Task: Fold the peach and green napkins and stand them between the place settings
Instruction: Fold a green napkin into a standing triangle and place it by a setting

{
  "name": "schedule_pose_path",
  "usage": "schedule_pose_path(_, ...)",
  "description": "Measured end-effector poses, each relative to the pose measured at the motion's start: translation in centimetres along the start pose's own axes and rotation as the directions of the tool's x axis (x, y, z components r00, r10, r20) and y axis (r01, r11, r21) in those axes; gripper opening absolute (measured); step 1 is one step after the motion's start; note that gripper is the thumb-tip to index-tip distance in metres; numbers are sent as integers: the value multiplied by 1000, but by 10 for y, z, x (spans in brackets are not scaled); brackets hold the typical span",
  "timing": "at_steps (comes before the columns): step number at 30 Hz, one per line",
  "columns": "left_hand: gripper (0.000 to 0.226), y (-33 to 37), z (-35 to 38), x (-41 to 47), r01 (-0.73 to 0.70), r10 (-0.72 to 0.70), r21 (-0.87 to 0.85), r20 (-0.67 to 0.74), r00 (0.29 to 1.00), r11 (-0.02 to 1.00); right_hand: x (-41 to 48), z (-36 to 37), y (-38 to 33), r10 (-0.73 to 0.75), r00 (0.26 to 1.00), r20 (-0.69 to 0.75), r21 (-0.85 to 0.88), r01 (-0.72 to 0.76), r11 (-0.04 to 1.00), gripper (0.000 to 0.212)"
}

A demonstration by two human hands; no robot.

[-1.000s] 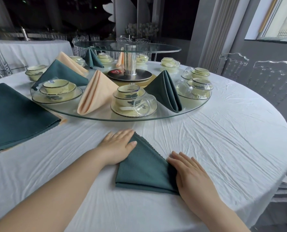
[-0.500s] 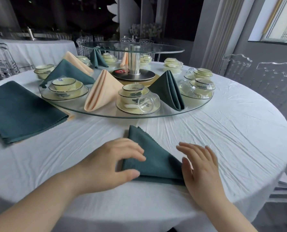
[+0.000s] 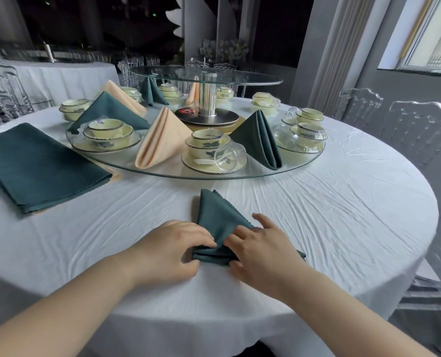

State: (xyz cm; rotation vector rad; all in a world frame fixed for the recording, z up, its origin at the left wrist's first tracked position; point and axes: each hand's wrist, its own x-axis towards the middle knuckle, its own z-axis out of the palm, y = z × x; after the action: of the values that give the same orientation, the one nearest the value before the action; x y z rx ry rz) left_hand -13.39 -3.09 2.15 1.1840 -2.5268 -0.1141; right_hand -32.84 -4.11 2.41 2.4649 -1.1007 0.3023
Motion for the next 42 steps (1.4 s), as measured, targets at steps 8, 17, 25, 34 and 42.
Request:
schedule_pose_path(8, 31, -10, -1, 5, 72, -85, -97, -140, 986, 993, 8, -9, 2, 139, 990, -32, 120, -135, 984, 13)
schedule_pose_path(17, 16, 14, -34, 26, 157, -336, -419, -399, 853, 894, 28, -68, 33, 172, 985, 30, 535, -161, 829, 27)
schedule_pose_path(25, 24, 31, -57, 55, 127, -517, -647, -458, 723, 751, 71, -62, 53, 431, 900, -69, 651, -287, 703, 22)
schedule_pose_path(34, 51, 36, -5, 73, 264, -612, -646, -399, 683, 716, 62, -25, 31, 578, 787, 214, 916, -368, 161, 22)
schedule_pose_path(42, 19, 39, 0, 66, 216, -414, -787, -54, 909, 577, 50, -24, 30, 632, 761, 143, 792, -471, 388, 26)
